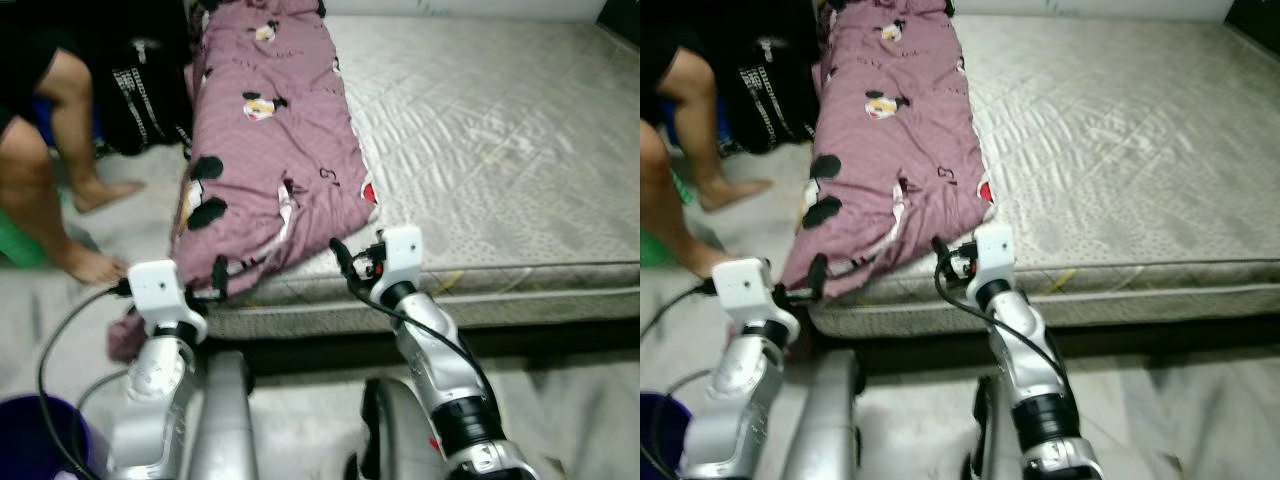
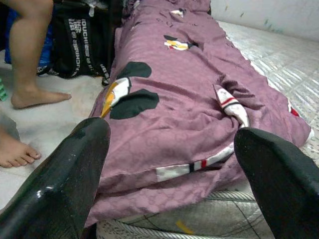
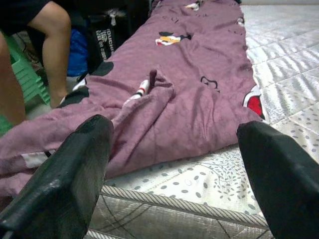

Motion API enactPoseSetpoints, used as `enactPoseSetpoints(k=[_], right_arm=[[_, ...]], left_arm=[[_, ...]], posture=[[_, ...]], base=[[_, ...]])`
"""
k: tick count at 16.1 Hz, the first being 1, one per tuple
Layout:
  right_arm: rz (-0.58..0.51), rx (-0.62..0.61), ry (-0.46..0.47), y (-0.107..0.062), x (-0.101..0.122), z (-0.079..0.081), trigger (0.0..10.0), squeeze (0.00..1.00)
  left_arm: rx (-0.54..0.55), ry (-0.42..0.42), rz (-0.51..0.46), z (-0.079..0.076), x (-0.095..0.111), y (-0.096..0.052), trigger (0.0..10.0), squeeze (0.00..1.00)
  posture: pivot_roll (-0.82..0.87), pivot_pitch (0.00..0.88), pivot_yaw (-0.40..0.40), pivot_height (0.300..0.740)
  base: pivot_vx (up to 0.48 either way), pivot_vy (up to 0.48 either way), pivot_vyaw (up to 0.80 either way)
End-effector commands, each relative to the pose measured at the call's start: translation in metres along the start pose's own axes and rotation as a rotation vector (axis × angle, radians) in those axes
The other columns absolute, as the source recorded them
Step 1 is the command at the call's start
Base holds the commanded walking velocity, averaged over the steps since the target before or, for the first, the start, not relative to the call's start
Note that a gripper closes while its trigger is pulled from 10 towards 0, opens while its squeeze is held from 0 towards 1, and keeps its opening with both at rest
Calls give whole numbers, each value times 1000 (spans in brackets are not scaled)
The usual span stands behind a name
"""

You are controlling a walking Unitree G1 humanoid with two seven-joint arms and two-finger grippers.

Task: Clean up the room

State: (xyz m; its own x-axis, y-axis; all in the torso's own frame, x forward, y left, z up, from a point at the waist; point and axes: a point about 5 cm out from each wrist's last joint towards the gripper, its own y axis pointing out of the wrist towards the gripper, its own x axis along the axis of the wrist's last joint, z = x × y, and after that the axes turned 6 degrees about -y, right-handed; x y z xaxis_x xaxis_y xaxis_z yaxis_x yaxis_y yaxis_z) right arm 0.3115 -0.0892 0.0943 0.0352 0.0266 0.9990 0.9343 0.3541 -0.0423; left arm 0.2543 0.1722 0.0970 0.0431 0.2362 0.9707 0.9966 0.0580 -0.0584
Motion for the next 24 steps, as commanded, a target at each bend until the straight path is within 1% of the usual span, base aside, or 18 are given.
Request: enactPoseSetpoints(k=[1,3,6,7,10,12,13,15,22,24], right_arm=[[-21,1,-4,4,8,0,10000,0],[-22,4,-2,4,9,0,10000,0],[-23,9,8,3,9,1,10000,0],[-24,9,9,3,9,1,10000,0],[-18,7,14,4,8,1,10000,0],[-20,24,-22,4,9,4,10000,0],[-20,24,-22,4,9,4,10000,0],[-16,15,-2,4,8,2,10000,0],[-6,9,5,5,7,1,10000,0],[-13,14,3,5,8,2,10000,0]], left_arm=[[-29,1,-30,-5,8,3,10000,0],[-35,-6,-28,-6,8,3,10000,0],[-35,-10,-24,-7,8,3,10000,0],[-39,-9,-26,-8,9,4,10000,0],[-58,-19,-36,-11,10,3,10000,0],[-66,-25,-40,-12,11,4,10000,0],[-66,-25,-40,-12,11,4,10000,0],[-74,-27,-38,-13,11,4,10000,0],[-91,-36,-35,-15,11,4,10000,0],[-101,-43,-35,-16,11,4,10000,0]], posture=[[54,115,-59,580],[52,122,-58,580],[51,123,-56,540],[51,123,-56,535],[51,123,-56,535],[50,123,-56,535],[50,123,-56,535],[50,122,-57,535],[49,120,-55,535],[50,120,-53,535]], base=[[0,0,0],[0,0,0],[0,0,0],[0,0,0],[0,0,0],[0,0,613],[0,0,800],[272,0,0],[295,0,0],[480,0,0]])
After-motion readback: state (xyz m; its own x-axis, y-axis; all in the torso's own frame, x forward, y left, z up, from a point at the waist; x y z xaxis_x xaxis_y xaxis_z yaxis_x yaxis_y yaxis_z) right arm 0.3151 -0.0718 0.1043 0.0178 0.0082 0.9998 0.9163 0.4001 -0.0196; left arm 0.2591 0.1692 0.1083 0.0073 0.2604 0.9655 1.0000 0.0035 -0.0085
